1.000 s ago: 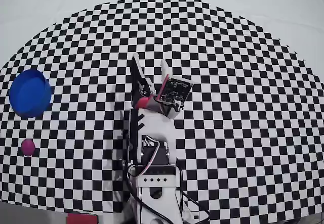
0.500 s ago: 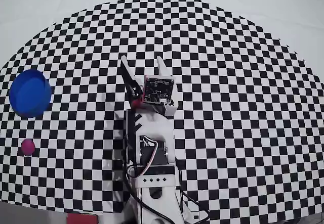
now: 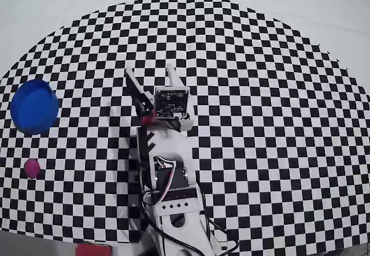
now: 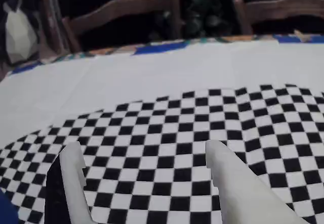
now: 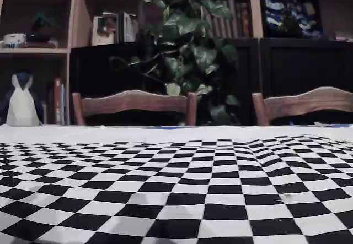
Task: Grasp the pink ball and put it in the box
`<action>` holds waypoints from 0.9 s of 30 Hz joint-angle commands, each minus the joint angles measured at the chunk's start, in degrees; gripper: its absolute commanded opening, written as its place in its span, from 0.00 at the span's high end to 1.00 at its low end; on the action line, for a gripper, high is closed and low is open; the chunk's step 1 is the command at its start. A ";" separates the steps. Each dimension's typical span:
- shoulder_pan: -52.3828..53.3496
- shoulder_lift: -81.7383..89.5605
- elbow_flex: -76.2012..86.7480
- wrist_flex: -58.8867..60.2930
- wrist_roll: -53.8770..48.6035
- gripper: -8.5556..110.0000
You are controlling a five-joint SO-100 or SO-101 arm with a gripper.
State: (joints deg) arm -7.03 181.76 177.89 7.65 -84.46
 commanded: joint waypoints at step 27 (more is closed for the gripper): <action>-23.73 -0.97 0.44 -4.57 -0.44 0.70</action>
State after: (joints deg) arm -29.18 181.05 177.89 4.48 -84.46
